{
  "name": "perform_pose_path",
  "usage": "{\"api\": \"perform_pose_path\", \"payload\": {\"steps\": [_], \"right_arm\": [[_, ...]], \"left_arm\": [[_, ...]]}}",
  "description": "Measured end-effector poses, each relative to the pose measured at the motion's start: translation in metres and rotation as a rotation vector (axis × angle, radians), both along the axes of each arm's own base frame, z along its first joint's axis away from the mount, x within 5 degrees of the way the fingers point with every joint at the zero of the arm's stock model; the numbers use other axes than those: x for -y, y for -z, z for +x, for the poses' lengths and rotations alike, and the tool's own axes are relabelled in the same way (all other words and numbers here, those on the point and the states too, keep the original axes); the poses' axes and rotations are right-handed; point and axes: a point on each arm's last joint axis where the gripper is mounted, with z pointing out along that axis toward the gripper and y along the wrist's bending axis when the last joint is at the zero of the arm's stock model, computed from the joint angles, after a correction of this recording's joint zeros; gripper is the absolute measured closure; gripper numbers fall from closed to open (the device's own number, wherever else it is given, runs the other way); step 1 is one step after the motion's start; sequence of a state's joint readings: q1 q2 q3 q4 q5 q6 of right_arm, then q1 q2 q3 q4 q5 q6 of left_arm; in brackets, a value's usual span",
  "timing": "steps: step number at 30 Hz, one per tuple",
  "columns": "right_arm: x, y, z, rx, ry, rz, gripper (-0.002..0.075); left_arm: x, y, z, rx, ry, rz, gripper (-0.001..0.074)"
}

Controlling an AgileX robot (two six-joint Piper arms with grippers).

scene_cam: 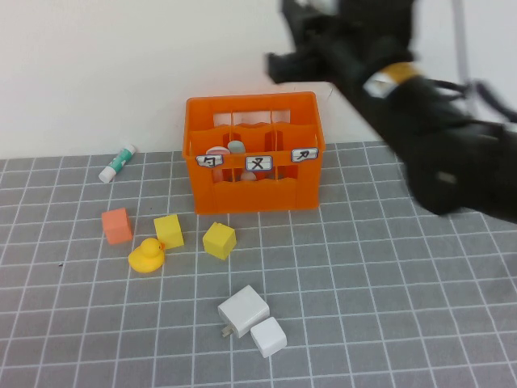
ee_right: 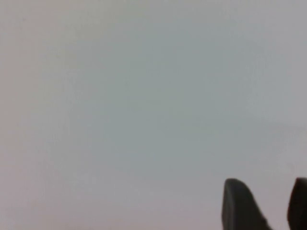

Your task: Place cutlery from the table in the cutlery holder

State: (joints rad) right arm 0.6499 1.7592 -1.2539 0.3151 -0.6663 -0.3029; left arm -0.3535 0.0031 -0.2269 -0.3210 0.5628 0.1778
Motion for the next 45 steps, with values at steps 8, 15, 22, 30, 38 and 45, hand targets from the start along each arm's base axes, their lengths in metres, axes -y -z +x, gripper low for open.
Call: {"api": "perform_pose_path", "payload": {"steps": [8,15,22,30,38,45], "right_arm": [[0.066,-0.011,-0.087,0.049,0.022,-0.143,0.0698],[0.11,-0.008,-0.145,0.063,0.016,-0.129,0.0726],[0.133,0.008,-0.185,-0.038,-0.057,-0.179,0.0727],[0.15,0.017,-0.231,-0.233,-0.225,-0.298,0.0727],[0.168,0.028,-0.266,-0.33,-0.324,-0.447,0.0727],[0.191,0.018,-0.284,-0.154,-0.235,-0.526,0.0727]], "left_arm": [[0.0,0.0,0.0,0.0,0.0,0.0,0.0736],[0.0,0.0,0.0,0.0,0.0,0.0,0.0736],[0.0,0.0,0.0,0.0,0.0,0.0,0.0736],[0.0,0.0,0.0,0.0,0.0,0.0,0.0736],[0.0,0.0,0.0,0.0,0.0,0.0,0.0736],[0.0,0.0,0.0,0.0,0.0,0.0,0.0736]]}}
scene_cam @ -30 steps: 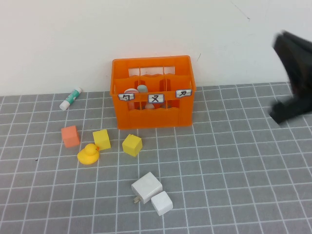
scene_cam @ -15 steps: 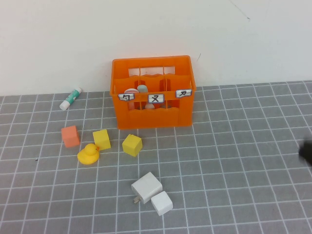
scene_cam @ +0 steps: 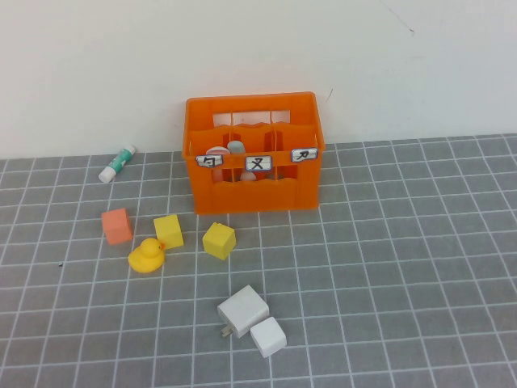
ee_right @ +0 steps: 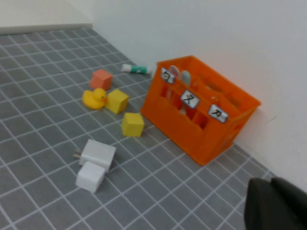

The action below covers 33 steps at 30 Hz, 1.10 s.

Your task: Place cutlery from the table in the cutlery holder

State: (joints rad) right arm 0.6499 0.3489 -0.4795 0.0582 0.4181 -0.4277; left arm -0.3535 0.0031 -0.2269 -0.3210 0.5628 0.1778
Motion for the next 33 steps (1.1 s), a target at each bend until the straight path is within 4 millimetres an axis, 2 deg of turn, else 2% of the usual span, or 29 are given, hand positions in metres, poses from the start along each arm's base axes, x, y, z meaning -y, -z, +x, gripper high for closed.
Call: {"api": "perform_pose_path", "payload": {"steps": [7,10,15,19,25,30,33], "right_arm": [[0.015,0.009,-0.009,0.022,0.072,0.029,0.0727],[0.012,0.023,-0.008,0.01,0.068,0.082,0.0727],[0.008,0.065,-0.001,-0.022,0.103,0.175,0.0728],[0.015,0.087,0.005,-0.049,0.24,0.162,0.0728],[0.037,0.111,0.011,-0.075,0.563,0.145,0.0728],[0.051,0.124,0.003,-0.009,0.771,0.183,0.0728],[0.054,0.124,-0.002,0.028,0.839,0.249,0.0728]], "left_arm": [[0.0,0.0,0.0,0.0,0.0,0.0,0.0736],[0.0,0.0,0.0,0.0,0.0,0.0,0.0736],[0.0,0.0,0.0,0.0,0.0,0.0,0.0736],[0.0,0.0,0.0,0.0,0.0,0.0,0.0736],[0.0,0.0,0.0,0.0,0.0,0.0,0.0736],[0.0,0.0,0.0,0.0,0.0,0.0,0.0736],[0.0,0.0,0.0,0.0,0.0,0.0,0.0736]]}}
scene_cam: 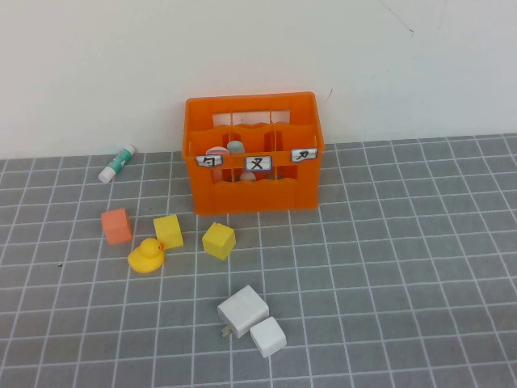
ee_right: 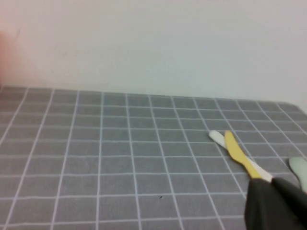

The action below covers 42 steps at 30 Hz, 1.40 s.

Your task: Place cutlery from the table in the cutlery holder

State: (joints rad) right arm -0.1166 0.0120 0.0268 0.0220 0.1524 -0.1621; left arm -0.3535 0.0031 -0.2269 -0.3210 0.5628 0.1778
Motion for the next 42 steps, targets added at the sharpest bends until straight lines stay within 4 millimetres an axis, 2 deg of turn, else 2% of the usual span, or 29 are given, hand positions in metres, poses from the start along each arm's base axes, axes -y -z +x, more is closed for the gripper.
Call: {"api": "perform_pose_path", "payload": {"steps": [8,17,31,42], "right_arm": [[0.001,0.007,-0.003,-0.055,0.025,0.099,0.0729],[-0.003,0.011,-0.004,-0.103,-0.061,0.059,0.0729],[-0.002,0.014,-0.005,-0.136,-0.027,0.177,0.0729],[-0.002,0.014,-0.005,-0.142,-0.039,0.124,0.0729]], "left_arm": [[0.0,0.0,0.0,0.0,0.0,0.0,0.0736],[0.0,0.0,0.0,0.0,0.0,0.0,0.0736],[0.0,0.0,0.0,0.0,0.0,0.0,0.0736],[0.0,0.0,0.0,0.0,0.0,0.0,0.0736]]}}
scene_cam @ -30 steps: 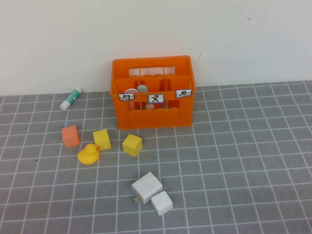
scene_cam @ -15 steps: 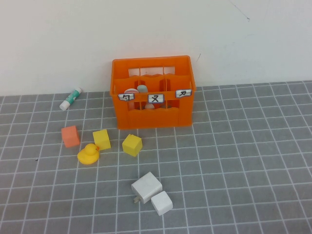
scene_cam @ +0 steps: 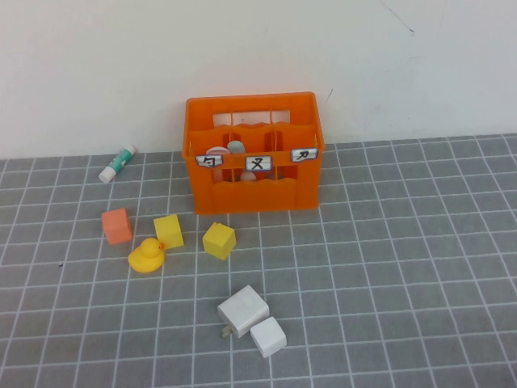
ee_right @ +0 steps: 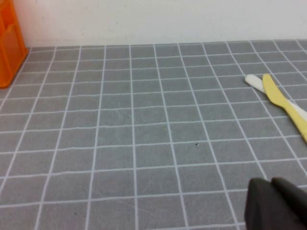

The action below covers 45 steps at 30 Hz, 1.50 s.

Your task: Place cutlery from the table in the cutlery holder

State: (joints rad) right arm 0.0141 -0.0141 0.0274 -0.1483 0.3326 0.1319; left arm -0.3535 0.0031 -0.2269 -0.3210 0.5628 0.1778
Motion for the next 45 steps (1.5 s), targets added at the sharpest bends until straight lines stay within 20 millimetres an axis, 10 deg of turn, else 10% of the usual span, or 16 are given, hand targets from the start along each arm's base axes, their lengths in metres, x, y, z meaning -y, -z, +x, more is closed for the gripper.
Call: {"api": "perform_pose_path", "payload": {"steps": [24,45], "right_arm": [[0.0,0.0,0.0,-0.002,0.001,0.0,0.0729],[0.0,0.0,0.0,-0.005,0.001,-0.001,0.0729]], "left_arm": [[-0.004,0.002,0.002,0.027,-0.04,0.081,0.0736],[-0.028,0.06,0.024,0.019,-0.539,0.15,0.0736]]}}
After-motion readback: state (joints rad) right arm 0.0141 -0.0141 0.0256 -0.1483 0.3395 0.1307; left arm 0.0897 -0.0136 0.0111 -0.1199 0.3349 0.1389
